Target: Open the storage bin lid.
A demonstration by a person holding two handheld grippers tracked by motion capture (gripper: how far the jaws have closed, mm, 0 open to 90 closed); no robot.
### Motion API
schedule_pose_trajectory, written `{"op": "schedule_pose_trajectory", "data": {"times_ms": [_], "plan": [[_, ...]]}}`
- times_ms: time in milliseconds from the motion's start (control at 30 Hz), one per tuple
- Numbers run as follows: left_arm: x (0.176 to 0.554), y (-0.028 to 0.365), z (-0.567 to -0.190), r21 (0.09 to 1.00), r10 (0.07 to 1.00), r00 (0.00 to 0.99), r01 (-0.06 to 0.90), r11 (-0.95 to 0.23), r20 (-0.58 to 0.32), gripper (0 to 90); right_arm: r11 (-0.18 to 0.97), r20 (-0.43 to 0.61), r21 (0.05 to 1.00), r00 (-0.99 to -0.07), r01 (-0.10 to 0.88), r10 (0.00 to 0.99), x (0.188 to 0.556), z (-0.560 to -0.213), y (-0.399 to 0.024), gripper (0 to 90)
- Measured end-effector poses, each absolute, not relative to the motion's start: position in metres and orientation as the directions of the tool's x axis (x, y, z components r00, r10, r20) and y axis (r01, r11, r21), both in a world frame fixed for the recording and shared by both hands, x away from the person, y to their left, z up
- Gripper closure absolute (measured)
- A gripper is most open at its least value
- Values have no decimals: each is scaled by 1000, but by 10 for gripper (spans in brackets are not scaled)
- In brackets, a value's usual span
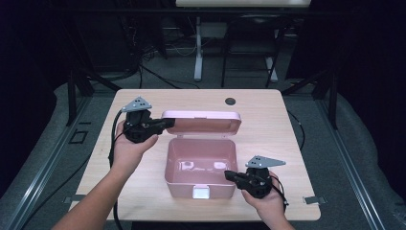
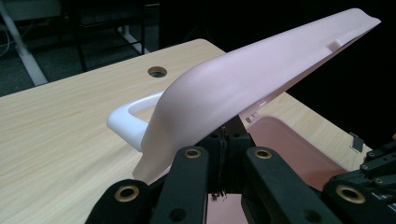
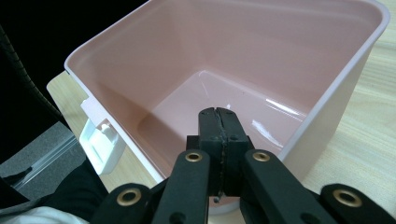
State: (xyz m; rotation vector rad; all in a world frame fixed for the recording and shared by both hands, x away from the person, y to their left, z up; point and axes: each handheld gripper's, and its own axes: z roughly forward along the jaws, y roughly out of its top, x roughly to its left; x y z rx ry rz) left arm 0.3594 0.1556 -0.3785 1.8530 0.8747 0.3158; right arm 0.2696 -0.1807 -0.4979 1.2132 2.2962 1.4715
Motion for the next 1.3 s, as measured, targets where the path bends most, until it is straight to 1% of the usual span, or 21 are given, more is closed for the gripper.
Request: {"op": "schedule_pose_trajectory", "data": {"times_ms": [1300], "plan": [[384, 163, -382, 871, 729, 660, 453, -191, -183, 890, 176, 289, 819, -659, 546, 695, 270, -499, -181, 900]]}}
